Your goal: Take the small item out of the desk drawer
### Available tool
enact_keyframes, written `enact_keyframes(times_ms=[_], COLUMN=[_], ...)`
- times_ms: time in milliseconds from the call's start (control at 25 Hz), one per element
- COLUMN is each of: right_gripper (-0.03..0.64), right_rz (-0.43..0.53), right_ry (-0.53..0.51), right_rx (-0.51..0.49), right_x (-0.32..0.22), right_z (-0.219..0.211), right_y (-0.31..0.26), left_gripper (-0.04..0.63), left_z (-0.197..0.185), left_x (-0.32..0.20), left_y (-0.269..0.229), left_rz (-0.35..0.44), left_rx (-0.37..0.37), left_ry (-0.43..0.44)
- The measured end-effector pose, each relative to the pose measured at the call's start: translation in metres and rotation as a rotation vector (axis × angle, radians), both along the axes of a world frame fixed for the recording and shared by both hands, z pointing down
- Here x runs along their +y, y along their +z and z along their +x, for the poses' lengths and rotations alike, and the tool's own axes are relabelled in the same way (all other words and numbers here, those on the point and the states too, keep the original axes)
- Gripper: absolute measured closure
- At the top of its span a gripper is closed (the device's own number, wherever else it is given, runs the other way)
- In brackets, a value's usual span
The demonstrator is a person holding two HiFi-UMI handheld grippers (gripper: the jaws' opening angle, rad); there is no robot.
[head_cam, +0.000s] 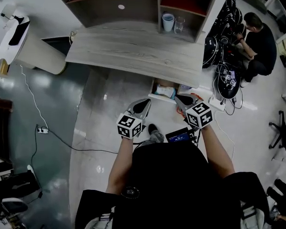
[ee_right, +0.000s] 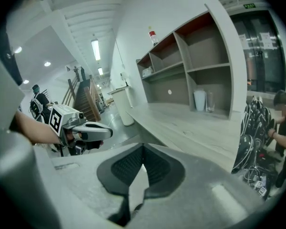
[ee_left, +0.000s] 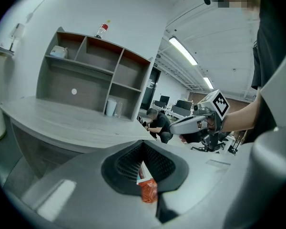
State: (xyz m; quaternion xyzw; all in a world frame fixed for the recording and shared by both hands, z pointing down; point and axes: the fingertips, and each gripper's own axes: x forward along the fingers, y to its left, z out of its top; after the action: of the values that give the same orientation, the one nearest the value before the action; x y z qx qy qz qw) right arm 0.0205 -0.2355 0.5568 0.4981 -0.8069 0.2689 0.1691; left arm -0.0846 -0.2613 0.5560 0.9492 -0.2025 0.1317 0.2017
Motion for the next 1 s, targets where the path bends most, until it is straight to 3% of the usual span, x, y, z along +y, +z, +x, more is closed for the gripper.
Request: enact_keyframes(times_ms=[360, 1000], right_gripper=[0.62, 0.62], right_rz=[-0.009, 0.001], right_ry=[0.086, 0.023], right_rx=[0.031, 0.026], right_x=[-0.013, -0.027], right_z=[-0.001, 0.019], right_y=[0.002, -0.002], left_gripper=[0.594, 0.594], left_z=[-0.002, 0.029], left_x=[-0.019, -0.019], left_y=[0.004, 0.002], left_rz=[-0.002, -0.005], left_rx=[0.005, -0.024], left_ry=[0.075, 0.076])
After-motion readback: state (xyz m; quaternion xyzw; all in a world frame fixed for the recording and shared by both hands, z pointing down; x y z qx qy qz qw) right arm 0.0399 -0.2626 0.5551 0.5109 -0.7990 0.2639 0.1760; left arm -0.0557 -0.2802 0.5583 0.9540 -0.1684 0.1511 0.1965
